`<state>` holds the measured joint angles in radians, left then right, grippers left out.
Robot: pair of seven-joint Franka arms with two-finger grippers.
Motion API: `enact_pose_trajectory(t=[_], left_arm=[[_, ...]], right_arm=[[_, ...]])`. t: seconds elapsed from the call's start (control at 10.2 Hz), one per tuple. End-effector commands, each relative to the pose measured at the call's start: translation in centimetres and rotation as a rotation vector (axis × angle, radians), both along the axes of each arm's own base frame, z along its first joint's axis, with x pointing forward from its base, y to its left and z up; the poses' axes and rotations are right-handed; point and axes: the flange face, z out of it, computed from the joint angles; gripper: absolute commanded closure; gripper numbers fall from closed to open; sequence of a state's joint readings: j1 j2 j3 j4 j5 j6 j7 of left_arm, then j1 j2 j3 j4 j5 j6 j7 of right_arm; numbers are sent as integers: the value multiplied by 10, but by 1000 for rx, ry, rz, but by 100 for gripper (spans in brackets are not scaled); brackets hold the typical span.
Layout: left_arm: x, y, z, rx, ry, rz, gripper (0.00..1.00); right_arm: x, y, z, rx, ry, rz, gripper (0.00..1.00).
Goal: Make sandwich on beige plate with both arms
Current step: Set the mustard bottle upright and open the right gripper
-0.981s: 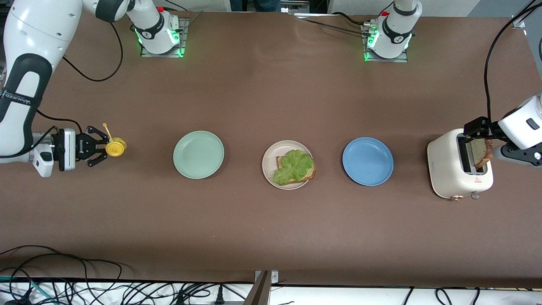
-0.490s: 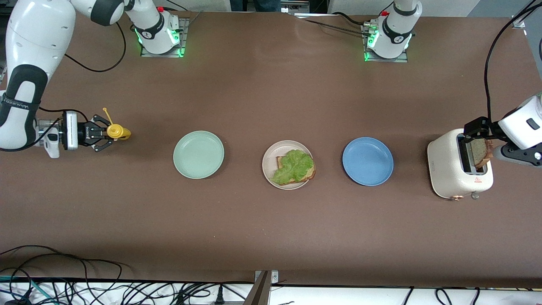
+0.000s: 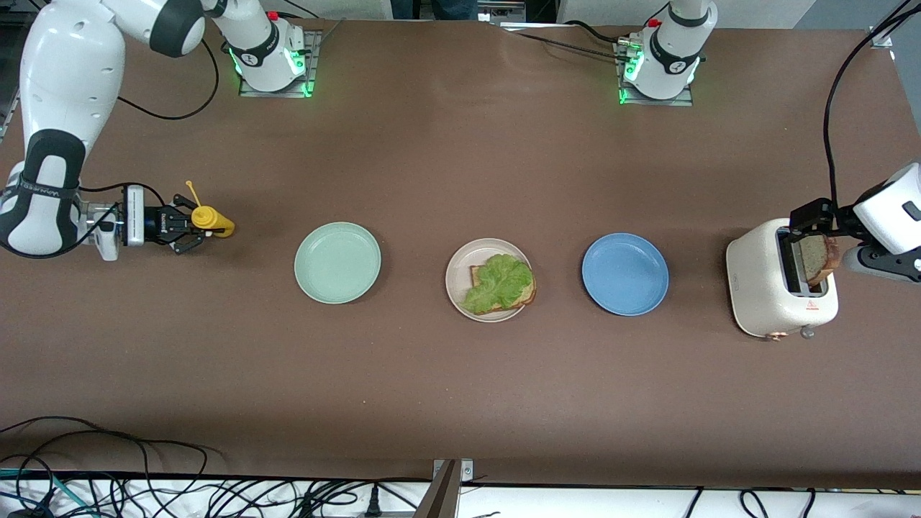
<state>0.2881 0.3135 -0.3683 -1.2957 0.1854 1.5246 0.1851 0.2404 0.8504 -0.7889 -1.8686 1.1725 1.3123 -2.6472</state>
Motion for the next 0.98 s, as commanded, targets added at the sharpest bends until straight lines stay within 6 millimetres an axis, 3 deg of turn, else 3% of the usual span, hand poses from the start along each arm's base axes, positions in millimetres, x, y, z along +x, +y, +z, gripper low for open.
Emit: enact_pose_trajectory(t=[0.0, 0.1, 0.29, 0.39, 0.59, 0.78, 0.88], left_arm=[[-4, 2, 4, -19, 5, 5, 0], [-4, 4, 0, -19, 13, 3, 0], [1, 49, -33, -35, 68, 39, 0], [4, 84, -51, -50, 88, 70, 0], [0, 108, -89, -34, 157, 98, 0], [-5, 122, -124, 89, 187, 75, 6], [-10, 144, -141, 86, 172, 97, 6]], right_arm=[[-2, -6, -10, 63, -44, -26, 100], [-2, -6, -10, 63, -44, -26, 100], [-3, -7, -18, 62, -50, -17, 100], [2, -1, -22, 73, -64, -7, 100], [1, 0, -30, 87, -80, -21, 99], [1, 0, -30, 86, -79, -22, 79], [1, 0, -30, 86, -75, -24, 75]])
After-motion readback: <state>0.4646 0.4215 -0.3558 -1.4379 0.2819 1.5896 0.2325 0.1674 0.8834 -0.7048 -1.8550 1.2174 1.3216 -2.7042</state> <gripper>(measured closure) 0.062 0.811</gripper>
